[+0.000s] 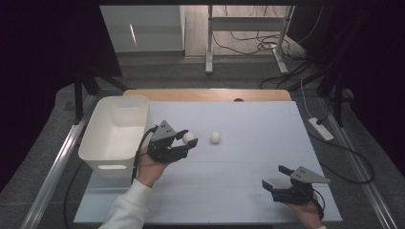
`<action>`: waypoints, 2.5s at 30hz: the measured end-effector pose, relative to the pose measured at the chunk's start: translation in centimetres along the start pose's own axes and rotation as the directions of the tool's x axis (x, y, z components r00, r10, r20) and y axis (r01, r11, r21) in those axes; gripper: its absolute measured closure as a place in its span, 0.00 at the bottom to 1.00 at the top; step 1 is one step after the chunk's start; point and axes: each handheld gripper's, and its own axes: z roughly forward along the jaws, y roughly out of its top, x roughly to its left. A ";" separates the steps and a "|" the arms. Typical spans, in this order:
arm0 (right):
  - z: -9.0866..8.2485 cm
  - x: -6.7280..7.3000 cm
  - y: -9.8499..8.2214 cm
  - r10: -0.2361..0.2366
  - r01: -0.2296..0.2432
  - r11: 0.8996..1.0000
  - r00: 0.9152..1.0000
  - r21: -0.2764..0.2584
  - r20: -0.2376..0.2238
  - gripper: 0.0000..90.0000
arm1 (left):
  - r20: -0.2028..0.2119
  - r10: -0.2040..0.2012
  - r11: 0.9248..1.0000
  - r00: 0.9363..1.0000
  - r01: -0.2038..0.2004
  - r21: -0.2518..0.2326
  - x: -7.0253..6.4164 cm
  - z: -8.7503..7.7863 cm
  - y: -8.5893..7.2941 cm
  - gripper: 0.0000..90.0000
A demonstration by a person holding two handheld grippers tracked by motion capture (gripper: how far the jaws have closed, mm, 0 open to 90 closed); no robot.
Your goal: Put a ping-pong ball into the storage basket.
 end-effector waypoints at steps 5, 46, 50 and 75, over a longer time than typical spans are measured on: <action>0.0 0.0 0.0 0.000 0.000 1.000 1.000 0.000 0.000 0.12 | -0.004 -0.001 1.000 1.000 0.001 -0.008 0.1 -0.2 0.2 0.56; 0.0 0.0 0.0 -0.003 0.003 1.000 1.000 0.002 0.002 0.12 | -0.056 -0.035 0.996 0.998 0.031 -0.084 2.0 -2.7 1.4 0.56; 0.0 0.0 0.0 -0.003 0.003 1.000 1.000 0.002 0.002 0.12 | -0.066 -0.044 0.995 0.997 0.037 -0.094 2.3 -3.1 1.4 0.56; 0.0 0.0 0.0 -0.001 0.001 1.000 1.000 0.003 0.003 0.12 | -0.140 -0.098 0.988 0.985 0.080 -0.129 4.8 -4.8 1.3 0.56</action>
